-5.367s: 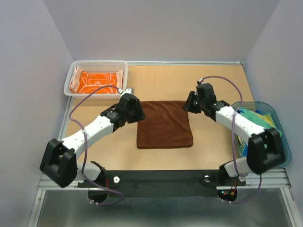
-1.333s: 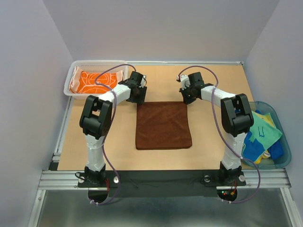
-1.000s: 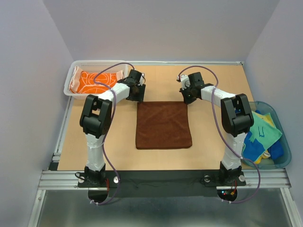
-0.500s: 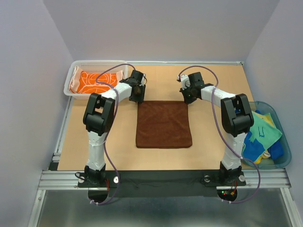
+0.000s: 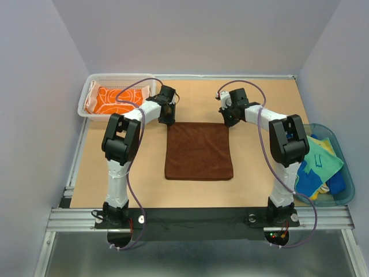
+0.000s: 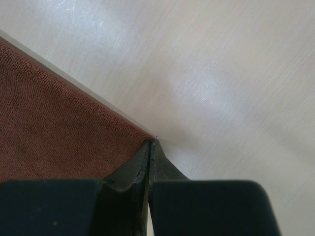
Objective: Fold and stack the towels
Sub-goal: Fold the towel
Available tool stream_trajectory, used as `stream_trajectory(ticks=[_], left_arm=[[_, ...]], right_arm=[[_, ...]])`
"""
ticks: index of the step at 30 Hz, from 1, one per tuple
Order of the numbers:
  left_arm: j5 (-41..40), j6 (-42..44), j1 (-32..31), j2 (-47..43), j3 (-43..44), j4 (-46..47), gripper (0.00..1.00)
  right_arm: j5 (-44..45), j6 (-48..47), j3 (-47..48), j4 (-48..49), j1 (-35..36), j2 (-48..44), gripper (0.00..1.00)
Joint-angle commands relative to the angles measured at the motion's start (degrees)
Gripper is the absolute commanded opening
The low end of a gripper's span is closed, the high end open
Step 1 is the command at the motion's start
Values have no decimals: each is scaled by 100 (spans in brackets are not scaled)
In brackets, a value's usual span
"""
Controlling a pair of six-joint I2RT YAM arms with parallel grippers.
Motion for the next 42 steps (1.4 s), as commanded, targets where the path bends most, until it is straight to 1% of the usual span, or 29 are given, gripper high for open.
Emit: stream_trajectory(ticks=[1,3,5,8,9,14,15,16,18,24,28,30,36,42], left_arm=[[-173,-91,46,281,-208,-400,38],[-173,-82,55,298,-208,-418,37],[-147,-91,55,307,-217,-427,34],[-129,-100,64,299,-235,-418,21],[-129,-100,64,307,-217,-436,13],[-287,-30,73,272,-182,-497,11],[-322,-12,73,263,-173,-489,10],[-340,5,81,255,-156,-497,5],[-367,76,90,220,-112,-480,0],[-393,445,90,-26,117,-357,0],[-402,638,90,-255,275,-173,0],[-384,691,99,-422,266,-93,0],[-68,928,90,-948,-102,407,0],[134,1016,81,-1546,-533,698,0]], right_arm=[[468,-101,-280,-356,-54,137,1],[459,-92,-271,-356,-54,137,0],[459,-101,-271,-347,-54,137,1],[442,-83,-271,-330,-54,128,0],[442,-83,-271,-321,-54,137,0],[538,-31,-219,-286,-54,93,0],[547,-22,-192,-286,-54,84,1],[539,-4,-157,-277,-54,84,1],[758,57,-52,-286,-54,67,0],[1065,215,291,-268,-63,-74,1],[1478,294,528,-242,-63,-188,0],[1505,312,573,-216,-63,-267,0],[1356,365,441,-163,-63,-636,1],[1285,558,46,-128,-63,-1031,1]])
